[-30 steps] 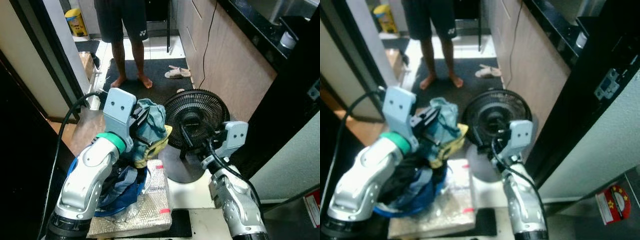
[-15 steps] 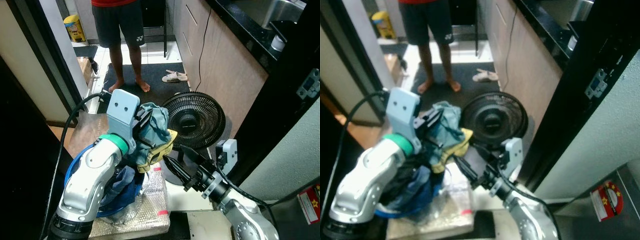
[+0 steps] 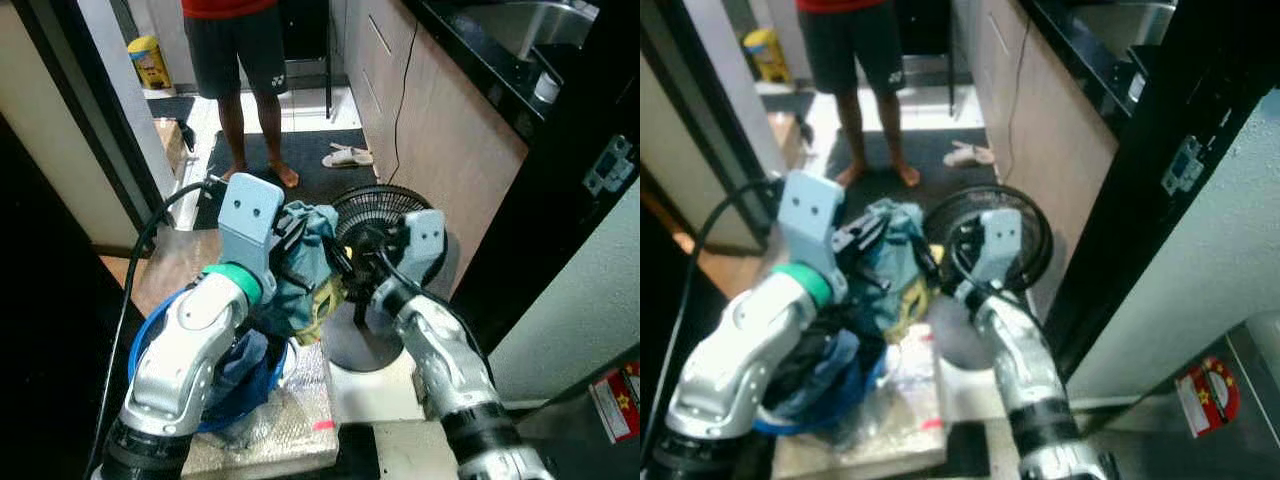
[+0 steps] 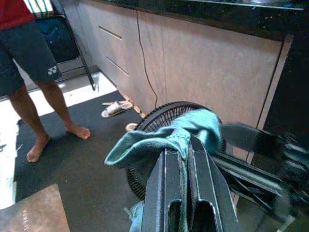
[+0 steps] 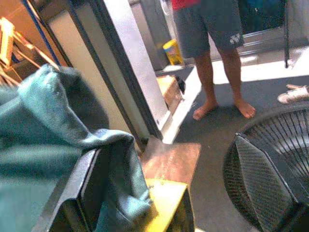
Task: Clothes washing
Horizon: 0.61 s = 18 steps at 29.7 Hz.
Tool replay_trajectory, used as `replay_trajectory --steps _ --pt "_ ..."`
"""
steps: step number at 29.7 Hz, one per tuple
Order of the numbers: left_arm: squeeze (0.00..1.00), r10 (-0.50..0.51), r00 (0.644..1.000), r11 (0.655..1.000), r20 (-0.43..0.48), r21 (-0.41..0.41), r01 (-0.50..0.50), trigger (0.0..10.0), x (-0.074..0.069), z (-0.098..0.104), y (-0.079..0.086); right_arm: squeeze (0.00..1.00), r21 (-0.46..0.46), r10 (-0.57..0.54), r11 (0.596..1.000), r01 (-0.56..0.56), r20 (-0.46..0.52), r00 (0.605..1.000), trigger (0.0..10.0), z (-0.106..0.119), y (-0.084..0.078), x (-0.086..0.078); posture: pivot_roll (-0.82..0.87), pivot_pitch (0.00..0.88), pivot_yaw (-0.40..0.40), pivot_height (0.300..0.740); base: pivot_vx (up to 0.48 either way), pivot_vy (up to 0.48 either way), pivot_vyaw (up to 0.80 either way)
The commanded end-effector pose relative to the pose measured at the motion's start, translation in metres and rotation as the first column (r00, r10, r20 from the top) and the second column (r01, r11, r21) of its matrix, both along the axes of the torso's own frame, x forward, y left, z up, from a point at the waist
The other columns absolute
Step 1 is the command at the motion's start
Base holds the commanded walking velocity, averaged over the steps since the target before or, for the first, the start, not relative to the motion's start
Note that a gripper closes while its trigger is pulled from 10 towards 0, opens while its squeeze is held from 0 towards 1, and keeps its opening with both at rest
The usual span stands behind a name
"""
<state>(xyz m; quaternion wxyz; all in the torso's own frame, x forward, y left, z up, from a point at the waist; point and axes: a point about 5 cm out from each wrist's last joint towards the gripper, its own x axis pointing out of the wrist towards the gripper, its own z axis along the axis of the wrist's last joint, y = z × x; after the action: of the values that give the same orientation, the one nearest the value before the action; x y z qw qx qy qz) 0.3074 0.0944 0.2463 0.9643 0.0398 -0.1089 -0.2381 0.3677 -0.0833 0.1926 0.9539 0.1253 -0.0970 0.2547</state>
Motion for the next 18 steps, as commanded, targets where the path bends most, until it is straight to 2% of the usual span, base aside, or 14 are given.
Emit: replay_trajectory --steps 1,4,7,8,10,11,12,18 --pt "0.00 0.013 1.000 1.000 -0.010 0.009 -0.012 10.0 0.001 -0.001 0.001 0.00 0.008 0.037 0.999 -0.037 0.006 0.999 10.0 0.001 0.012 0.002 0.06 0.098 0.076 0.740 0.000 0.000 0.00" --pt "0.00 0.022 1.000 1.000 -0.010 0.008 -0.022 10.0 0.001 -0.001 0.001 0.00 0.035 0.117 0.993 -0.117 0.013 0.993 10.0 0.007 0.033 0.004 0.07 0.099 0.070 0.740 0.000 0.000 0.00" --pt "0.00 0.030 0.999 1.000 -0.010 0.006 -0.030 10.0 0.000 -0.002 0.002 0.00 0.066 0.232 0.971 -0.231 -0.007 0.973 10.0 0.006 0.057 -0.001 0.08 0.100 0.064 0.740 0.000 0.000 0.00" --pt "0.00 0.030 0.999 1.000 -0.010 0.006 -0.030 10.0 0.000 -0.002 0.002 0.00 0.066 0.232 0.971 -0.231 -0.007 0.973 10.0 0.006 0.057 -0.001 0.08 0.100 0.064 0.740 0.000 0.000 0.00" --pt "0.00 0.036 0.999 0.999 -0.011 0.004 -0.036 10.0 0.000 -0.002 0.003 0.00 0.070 0.291 0.955 -0.290 -0.012 0.957 10.0 0.004 0.071 -0.005 0.08 0.101 0.061 0.740 0.000 0.000 0.00" --pt "0.00 0.036 0.999 0.999 -0.011 0.004 -0.036 10.0 0.000 -0.002 0.003 0.00 0.070 0.291 0.955 -0.290 -0.012 0.957 10.0 0.004 0.071 -0.005 0.08 0.101 0.061 0.740 0.000 0.000 0.00" --pt "0.00 0.040 0.999 0.999 -0.012 0.002 -0.040 10.0 -0.001 -0.002 0.003 0.00 0.064 0.328 0.943 -0.326 -0.016 0.945 10.0 0.002 0.083 -0.008 0.08 0.102 0.059 0.740 0.000 0.000 0.00" --pt "0.00 0.044 0.999 0.999 -0.014 0.001 -0.044 10.0 -0.001 -0.003 0.003 0.00 0.021 0.334 0.942 -0.334 -0.022 0.942 10.0 -0.001 0.095 -0.010 0.08 0.103 0.054 0.740 0.000 0.000 0.00"
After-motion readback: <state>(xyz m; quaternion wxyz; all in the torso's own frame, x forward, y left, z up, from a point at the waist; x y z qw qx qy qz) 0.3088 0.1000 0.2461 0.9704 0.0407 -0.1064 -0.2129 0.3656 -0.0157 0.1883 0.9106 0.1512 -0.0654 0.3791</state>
